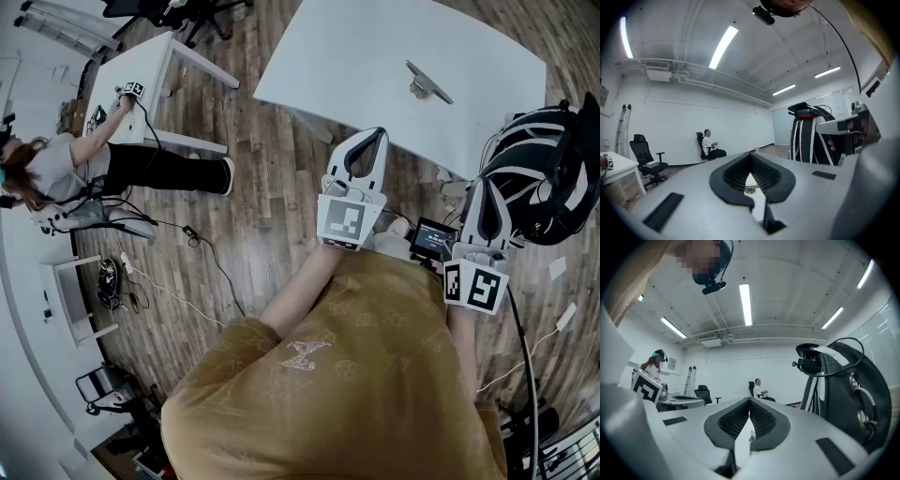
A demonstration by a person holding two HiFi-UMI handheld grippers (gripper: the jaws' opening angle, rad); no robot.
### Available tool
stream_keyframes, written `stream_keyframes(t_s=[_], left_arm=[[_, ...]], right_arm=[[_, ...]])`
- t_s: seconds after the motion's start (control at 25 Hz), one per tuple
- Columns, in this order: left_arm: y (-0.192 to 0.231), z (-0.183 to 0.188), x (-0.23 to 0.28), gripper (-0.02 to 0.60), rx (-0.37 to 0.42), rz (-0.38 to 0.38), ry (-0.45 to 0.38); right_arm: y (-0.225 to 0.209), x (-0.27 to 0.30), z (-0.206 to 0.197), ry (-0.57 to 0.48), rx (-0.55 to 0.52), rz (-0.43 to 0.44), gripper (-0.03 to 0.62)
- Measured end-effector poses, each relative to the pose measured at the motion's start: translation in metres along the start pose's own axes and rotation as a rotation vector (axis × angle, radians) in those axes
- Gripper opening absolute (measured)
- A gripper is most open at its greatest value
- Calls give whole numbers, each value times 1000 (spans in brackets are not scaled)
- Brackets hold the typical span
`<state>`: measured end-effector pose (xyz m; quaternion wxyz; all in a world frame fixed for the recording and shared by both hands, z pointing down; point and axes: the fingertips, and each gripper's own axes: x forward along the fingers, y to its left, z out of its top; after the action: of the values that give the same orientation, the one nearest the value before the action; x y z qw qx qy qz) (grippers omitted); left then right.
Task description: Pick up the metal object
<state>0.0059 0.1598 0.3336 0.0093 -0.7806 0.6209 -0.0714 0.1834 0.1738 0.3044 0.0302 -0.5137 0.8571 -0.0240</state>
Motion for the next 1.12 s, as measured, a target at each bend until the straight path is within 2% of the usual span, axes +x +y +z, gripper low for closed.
stream_keyframes(t_s=[0.44, 0.72, 0.96, 1.12], left_arm=[[5, -5, 23, 3, -17, -5, 5], [21, -11, 59, 3, -24, -51, 5], [46, -9, 90, 3, 19, -90, 4], [65, -9, 106, 3, 8, -116, -7]], right_arm=[[-2, 20, -2, 6, -11, 7, 9], [-8, 52, 3, -22, -11, -40, 9], [-8, 90, 10, -41, 4, -88, 9], [-12, 112, 12, -42, 5, -135, 9]])
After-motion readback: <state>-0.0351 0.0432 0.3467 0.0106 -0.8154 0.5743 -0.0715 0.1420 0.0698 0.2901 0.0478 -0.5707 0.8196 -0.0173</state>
